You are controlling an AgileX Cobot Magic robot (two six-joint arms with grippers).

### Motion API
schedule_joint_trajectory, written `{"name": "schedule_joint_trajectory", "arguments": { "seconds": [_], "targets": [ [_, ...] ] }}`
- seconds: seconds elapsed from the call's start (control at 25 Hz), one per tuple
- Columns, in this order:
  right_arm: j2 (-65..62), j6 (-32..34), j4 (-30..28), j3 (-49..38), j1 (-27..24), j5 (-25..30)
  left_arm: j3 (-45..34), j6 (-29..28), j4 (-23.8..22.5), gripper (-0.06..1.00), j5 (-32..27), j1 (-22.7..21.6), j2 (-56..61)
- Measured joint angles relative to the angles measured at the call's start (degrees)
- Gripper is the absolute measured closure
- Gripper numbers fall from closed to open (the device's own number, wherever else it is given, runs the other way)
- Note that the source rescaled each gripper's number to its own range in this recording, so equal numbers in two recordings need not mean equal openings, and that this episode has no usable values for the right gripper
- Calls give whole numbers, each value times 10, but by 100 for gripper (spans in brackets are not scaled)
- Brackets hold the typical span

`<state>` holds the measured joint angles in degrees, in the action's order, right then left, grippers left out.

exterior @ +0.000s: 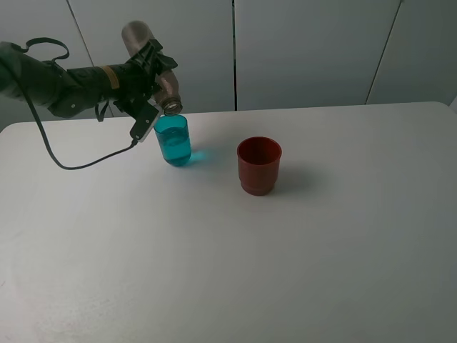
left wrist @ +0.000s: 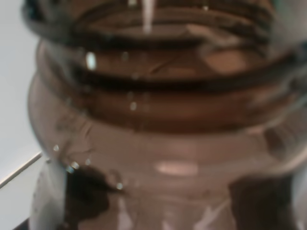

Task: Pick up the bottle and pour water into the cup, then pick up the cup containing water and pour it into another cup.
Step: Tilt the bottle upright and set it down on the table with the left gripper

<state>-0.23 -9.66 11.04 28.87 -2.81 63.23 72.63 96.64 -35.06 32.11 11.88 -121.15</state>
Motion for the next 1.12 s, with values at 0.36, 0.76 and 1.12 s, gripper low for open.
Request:
{"name": "schedule_joint_trajectory", "arguments": {
  "seconds": [0.36, 0.76, 1.12],
  "targets": [
    [0, 0, 0, 0, 0, 0, -9, -267, 6, 94, -2, 0, 25],
    [0, 0, 0, 0, 0, 0, -45, -537, -44, 94, -104, -27, 90],
    [0, 0, 0, 0, 0, 0, -51, -1000, -78, 94, -105, -74, 106]
  ]
}}
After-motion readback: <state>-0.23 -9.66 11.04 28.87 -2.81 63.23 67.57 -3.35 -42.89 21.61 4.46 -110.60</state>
